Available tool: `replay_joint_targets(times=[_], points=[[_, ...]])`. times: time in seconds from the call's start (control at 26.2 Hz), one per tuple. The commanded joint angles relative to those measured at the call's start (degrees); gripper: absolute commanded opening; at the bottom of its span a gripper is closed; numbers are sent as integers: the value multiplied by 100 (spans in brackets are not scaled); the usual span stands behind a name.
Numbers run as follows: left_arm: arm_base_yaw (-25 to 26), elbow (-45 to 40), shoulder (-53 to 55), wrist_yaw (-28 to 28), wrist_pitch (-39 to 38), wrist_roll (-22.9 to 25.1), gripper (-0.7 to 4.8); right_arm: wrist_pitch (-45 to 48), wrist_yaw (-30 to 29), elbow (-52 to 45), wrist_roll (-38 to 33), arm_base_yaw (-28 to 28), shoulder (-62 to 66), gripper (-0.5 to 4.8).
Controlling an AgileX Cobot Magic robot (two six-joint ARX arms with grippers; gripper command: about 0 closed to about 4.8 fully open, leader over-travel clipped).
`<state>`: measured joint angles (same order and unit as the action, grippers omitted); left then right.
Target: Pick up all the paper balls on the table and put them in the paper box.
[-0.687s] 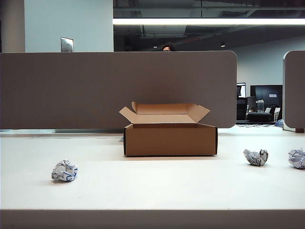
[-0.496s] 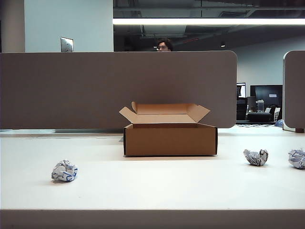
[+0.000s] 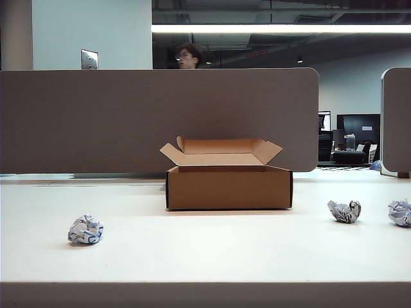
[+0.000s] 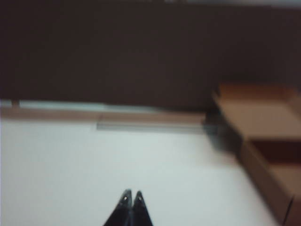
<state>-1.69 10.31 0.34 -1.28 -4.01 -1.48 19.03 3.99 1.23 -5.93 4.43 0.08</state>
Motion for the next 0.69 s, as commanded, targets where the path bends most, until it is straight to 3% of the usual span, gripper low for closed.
replay_joint_targets(times=[0.04,0.23,0.5,0.69], points=[[-15,579,210,299,107,-345,-4,26,103,533,-592,0,46,-4],[-15,1333,1043,903,-26,-304,-5,-1095,518,1703,-647,0,546,-4],[-15,2387,2763,1460,-376,-459,-4,-1331,487,3180,-544,4,2017,-4],[-20,2822,3560,2074,-382,-413,-5,-2006,166,3812,22,4,3091,-4]])
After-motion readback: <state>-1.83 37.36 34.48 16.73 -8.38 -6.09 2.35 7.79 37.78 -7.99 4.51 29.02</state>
